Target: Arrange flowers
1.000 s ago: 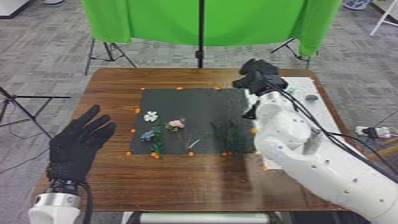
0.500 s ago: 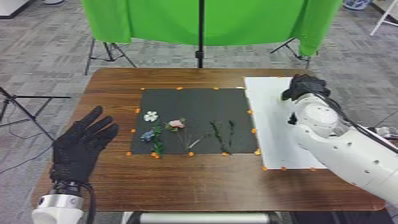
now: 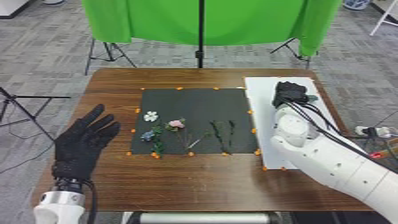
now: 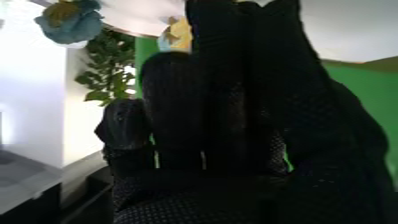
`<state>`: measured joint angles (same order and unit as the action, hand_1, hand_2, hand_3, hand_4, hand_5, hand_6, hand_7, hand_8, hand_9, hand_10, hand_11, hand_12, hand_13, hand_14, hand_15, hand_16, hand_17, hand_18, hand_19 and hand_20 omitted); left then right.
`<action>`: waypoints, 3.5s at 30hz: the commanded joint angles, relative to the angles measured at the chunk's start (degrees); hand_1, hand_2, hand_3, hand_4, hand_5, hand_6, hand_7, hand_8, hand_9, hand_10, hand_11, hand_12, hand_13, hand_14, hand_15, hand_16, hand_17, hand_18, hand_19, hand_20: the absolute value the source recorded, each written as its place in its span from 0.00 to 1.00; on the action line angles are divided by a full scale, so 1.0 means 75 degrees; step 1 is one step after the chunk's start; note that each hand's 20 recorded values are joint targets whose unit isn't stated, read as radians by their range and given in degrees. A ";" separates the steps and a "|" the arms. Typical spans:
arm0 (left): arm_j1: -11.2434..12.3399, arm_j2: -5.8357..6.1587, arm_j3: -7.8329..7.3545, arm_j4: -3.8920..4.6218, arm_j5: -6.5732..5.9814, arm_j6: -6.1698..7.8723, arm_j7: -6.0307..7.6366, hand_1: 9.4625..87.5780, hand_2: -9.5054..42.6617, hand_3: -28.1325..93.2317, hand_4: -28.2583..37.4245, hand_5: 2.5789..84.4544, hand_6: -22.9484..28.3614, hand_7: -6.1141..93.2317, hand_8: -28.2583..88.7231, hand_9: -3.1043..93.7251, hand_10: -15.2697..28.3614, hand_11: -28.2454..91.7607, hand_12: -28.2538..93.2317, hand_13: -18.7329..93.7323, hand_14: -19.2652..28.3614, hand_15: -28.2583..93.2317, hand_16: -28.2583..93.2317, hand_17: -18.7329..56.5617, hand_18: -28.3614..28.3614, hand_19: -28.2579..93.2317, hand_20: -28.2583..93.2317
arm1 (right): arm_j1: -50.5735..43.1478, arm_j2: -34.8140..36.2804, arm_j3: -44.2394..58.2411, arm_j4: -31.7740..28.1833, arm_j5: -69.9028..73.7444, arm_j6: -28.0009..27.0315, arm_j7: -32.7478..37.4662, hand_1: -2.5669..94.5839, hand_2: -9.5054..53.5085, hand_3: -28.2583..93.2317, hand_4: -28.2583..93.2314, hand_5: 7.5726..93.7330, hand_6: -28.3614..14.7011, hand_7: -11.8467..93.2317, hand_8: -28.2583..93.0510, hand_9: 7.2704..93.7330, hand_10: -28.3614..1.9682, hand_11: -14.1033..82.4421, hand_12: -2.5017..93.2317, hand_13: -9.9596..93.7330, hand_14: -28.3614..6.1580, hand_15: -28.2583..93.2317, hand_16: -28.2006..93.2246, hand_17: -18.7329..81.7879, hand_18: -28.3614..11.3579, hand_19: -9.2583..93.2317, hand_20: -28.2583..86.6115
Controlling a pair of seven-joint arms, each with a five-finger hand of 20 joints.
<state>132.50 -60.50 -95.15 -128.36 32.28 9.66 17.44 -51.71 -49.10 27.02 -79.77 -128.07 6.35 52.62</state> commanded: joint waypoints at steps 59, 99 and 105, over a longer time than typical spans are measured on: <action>0.0164 0.0003 0.0006 -0.0021 0.0006 0.0051 0.0103 0.18 0.30 0.90 0.07 0.45 0.66 0.18 0.17 0.40 0.83 0.45 0.33 0.40 1.00 0.67 0.16 0.15 0.98 0.69 0.41 | -0.0101 0.0188 0.0442 -0.0196 -0.0323 -0.0250 -0.0651 0.66 0.00 0.72 0.00 0.98 0.74 0.27 0.27 1.00 0.75 0.35 0.32 0.88 0.71 0.80 0.41 0.55 0.16 1.00 0.78; 0.0058 -0.0034 -0.0042 -0.0001 0.0071 -0.0009 -0.0136 0.18 0.30 0.90 0.07 0.46 0.66 0.18 0.17 0.40 0.83 0.45 0.33 0.40 1.00 0.67 0.16 0.15 0.97 0.69 0.41 | -0.1921 -0.2273 0.1130 -0.2407 -0.1373 -0.2031 -0.2603 0.57 0.00 0.79 0.00 0.89 0.72 0.27 0.25 0.98 0.70 0.38 0.36 0.80 0.62 0.87 0.41 0.51 0.16 1.00 0.79; 0.0084 -0.0032 -0.0042 -0.0009 0.0063 0.0015 -0.0123 0.18 0.30 0.90 0.07 0.46 0.66 0.18 0.17 0.40 0.83 0.45 0.33 0.40 1.00 0.67 0.16 0.15 0.97 0.69 0.41 | -0.2224 -0.2304 0.1582 -0.2628 -0.1451 -0.2501 -0.2840 0.49 0.00 0.82 0.00 0.80 0.71 0.25 0.22 0.92 0.66 0.49 0.30 0.78 0.58 0.89 0.40 0.50 0.15 1.00 0.80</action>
<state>132.58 -60.37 -95.48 -128.55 32.56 9.76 16.90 -66.16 -66.19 35.89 -97.37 -137.78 -8.74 32.32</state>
